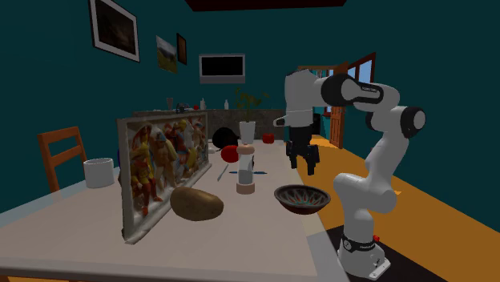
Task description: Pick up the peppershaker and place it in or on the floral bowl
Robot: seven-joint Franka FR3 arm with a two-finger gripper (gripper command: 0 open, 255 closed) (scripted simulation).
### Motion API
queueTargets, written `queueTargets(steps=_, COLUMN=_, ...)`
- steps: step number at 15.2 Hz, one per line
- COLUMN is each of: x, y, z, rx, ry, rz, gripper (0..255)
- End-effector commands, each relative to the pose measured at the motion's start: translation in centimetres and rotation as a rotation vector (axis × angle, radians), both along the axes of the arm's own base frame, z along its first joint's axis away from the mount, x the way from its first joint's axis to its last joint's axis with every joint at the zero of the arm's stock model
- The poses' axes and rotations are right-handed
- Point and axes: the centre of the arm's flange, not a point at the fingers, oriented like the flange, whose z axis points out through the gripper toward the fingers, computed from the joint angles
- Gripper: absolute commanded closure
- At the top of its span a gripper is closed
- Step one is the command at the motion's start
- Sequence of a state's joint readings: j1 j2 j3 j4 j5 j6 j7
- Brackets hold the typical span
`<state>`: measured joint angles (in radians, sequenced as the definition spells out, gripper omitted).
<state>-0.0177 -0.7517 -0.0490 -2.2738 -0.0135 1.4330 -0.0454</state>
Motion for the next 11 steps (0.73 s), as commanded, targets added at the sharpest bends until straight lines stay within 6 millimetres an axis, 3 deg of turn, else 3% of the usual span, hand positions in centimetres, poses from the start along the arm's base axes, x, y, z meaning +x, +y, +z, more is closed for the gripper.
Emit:
queueTargets(steps=1, x=0.0, y=0.0, z=0.0, rx=0.000, ry=0.000, rz=0.000, gripper=0)
queueTargets(steps=11, x=7.2, y=-7.2, z=5.7, rx=-0.100, ry=-0.054, rz=0.070, gripper=0)
